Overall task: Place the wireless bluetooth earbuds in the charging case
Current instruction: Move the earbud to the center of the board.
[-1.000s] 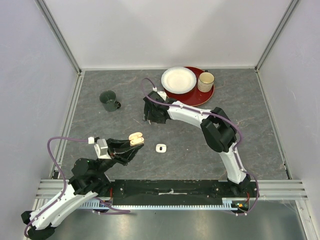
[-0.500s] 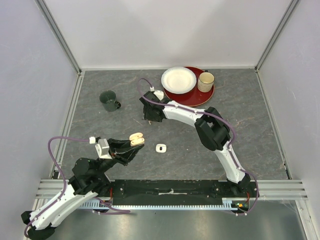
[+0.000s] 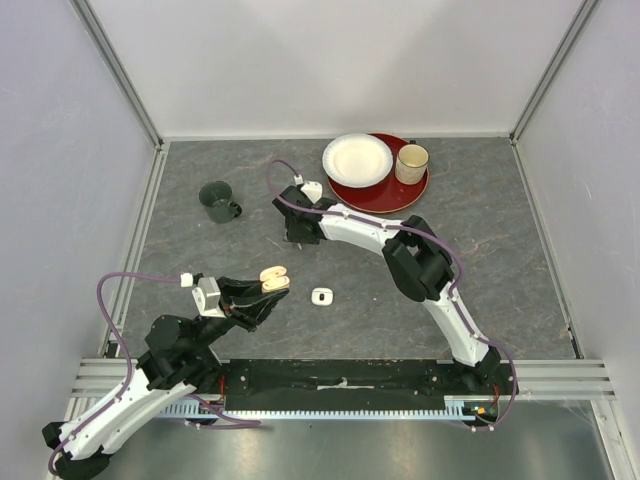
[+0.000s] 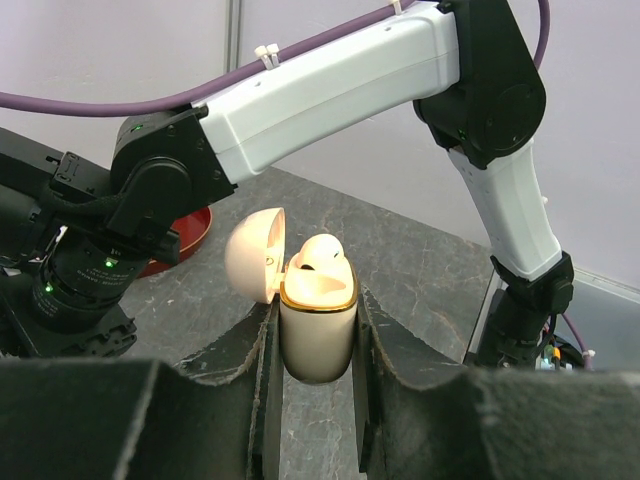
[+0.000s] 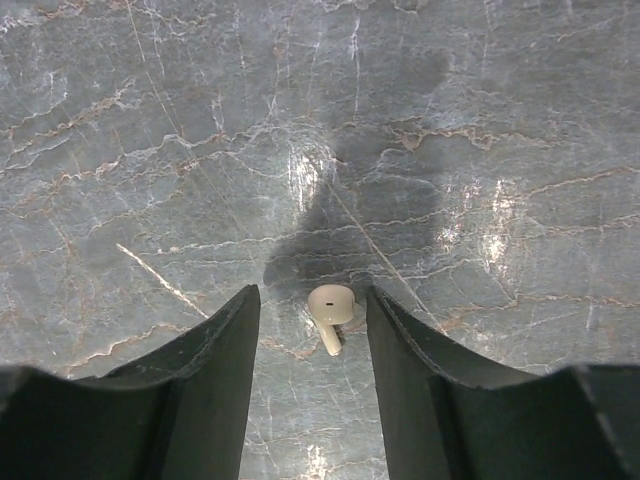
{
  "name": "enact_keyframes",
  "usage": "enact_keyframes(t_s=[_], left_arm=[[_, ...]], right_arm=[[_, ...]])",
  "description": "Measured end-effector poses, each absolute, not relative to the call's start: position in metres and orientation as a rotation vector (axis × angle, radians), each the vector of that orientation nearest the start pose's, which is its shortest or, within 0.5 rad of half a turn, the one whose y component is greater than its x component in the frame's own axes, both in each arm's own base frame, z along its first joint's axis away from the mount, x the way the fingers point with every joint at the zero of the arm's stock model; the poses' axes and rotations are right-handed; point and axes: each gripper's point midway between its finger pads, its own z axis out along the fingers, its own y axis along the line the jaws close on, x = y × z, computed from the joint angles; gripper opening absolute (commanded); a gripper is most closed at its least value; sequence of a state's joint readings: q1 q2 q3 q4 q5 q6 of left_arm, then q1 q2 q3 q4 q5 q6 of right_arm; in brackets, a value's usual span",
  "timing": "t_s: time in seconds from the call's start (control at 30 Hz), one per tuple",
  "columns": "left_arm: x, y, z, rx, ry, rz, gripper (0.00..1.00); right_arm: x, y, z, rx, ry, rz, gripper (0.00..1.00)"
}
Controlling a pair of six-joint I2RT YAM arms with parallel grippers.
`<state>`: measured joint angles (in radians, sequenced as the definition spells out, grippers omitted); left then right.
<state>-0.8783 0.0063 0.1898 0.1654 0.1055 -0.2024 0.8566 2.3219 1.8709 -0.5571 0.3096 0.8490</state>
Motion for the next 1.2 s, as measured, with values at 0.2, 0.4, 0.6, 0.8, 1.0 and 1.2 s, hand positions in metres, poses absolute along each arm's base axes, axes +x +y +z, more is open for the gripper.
enact_keyframes(t_s=[0.2,0.4,0.6,0.8,1.0,1.2], left_arm=[[0.128,-0.196,0.264,0.518,1.182,-1.0,0.02],[0.128,-0.196,0.263,0.519,1.185,-0.999,0.02],[0.128,-0.196,0.263,0.519,1.186,-1.0,0.02],[0.128,-0.196,0.263,0.519,1.186,-1.0,0.02],[0.128,-0.197,0.263,0.52,1.187,-1.001,0.02],[0.128,-0.197,0.263,0.521,1.187,-1.001,0.02]], right_arm=[[0.381,0.403,0.026,0.093,2.514,0.244,0.44],[0.38,0.401,0.024,0.081,2.505,0.203,0.36],[0.38,0.397,0.022,0.072,2.5,0.175,0.25],[0.373,0.383,0.023,0.058,2.487,0.14,0.22],[0.348,0.338,0.024,0.027,2.498,0.021,0.22],[0.311,0.282,0.029,-0.021,2.512,-0.086,0.24]])
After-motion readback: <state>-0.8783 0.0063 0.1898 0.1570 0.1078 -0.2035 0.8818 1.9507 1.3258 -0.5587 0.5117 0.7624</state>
